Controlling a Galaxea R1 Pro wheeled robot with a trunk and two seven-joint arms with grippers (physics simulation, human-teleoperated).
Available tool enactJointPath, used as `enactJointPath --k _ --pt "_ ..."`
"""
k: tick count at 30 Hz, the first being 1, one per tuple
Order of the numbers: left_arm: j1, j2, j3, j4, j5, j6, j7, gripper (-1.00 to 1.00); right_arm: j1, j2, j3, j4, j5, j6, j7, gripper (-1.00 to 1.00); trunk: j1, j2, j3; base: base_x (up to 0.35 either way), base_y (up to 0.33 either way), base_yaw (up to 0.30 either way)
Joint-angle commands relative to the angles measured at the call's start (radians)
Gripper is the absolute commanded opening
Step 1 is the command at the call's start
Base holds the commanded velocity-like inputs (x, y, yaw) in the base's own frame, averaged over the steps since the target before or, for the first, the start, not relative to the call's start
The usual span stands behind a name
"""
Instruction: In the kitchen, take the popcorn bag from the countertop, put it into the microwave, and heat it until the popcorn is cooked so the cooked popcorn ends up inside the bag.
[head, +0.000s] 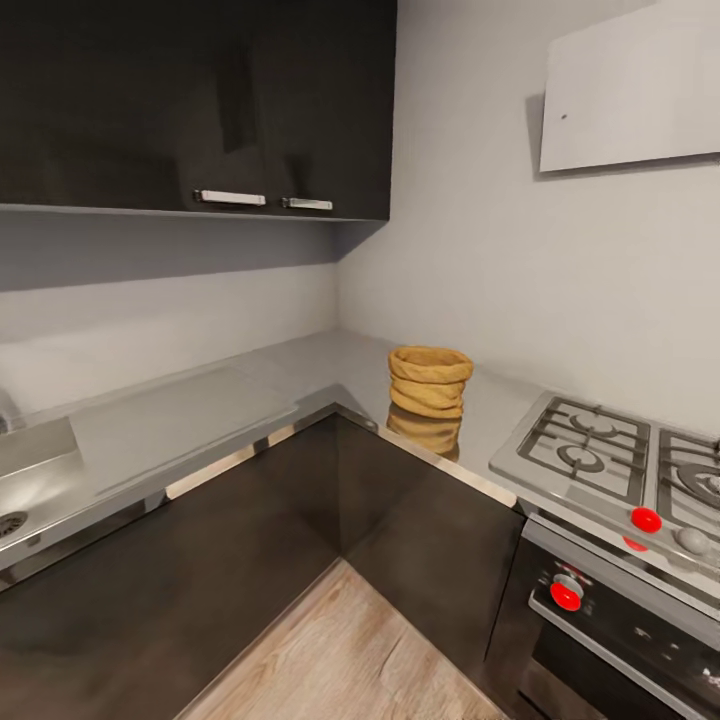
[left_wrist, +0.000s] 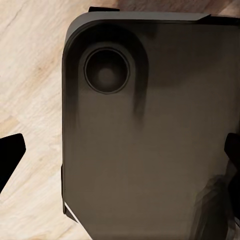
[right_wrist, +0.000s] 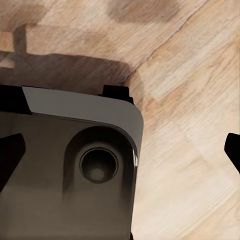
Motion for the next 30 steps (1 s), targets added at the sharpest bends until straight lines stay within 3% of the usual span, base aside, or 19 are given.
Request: enactJointPath --k 1,25,27,30 --pt "0.0 -0.001 0.001 0.0 0.007 -0.001 0.0 1.0 -0.001 -0.001 -0.009 0.003 0.008 -0.008 0.002 1.0 0.0 0.0 -0.001 0.0 0.0 0.0" --pt "0.0 -0.002 0.004 0.0 0.01 -0.001 0.003 1.0 -0.002 -0.004 -0.008 -0.001 0.014 -0.017 0.0 1.0 0.0 0.0 -0.001 0.0 0.0 0.0" --pt "0.0 -0.002 0.004 -0.001 0.01 -0.001 0.003 1.0 -0.001 -0.006 -0.009 -0.016 0.016 -0.009 0.003 1.0 0.0 0.0 -0.001 0.0 0.0 0.0" --pt "0.0 -0.002 0.003 -0.001 0.01 -0.001 0.003 1.0 -0.002 0.002 -0.009 -0.12 0.02 0.006 0.008 1.0 0.0 0.0 -0.001 0.0 0.0 0.0"
